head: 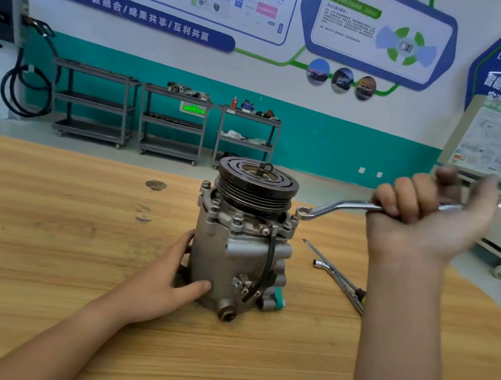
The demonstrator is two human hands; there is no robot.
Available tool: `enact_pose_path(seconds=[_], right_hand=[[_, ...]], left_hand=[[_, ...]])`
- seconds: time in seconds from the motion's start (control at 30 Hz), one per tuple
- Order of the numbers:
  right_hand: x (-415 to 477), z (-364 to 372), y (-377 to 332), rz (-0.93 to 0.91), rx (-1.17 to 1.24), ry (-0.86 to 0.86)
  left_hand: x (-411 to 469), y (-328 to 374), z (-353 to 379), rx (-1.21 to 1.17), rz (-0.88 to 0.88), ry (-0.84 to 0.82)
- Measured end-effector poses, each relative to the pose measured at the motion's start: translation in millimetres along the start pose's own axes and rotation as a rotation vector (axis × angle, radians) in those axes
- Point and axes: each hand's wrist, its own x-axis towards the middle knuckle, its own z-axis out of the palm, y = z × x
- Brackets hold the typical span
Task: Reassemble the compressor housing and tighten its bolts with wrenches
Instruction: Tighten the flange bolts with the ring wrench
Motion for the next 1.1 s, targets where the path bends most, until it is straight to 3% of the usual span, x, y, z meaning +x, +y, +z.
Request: enact_pose_path(seconds=[0.23,0.57,0.93,1.1], right_hand=[[42,-29,29,0.260,0.014,0.125],[69,-60,44,0.521,0.078,0.115],[-3,-95,40,0.149,0.376,0.343],[25,-58,25,0.149,0.041,0.222]], left_hand=[[-1,0,-3,-0.032,-0.010,-0.017],[0,0,-4,-0.049,-0.033,-0.018],[0,-1,-3,-0.019,-0.016,-0.004],[2,-1,-5,-0.009,-0.017,-0.015]])
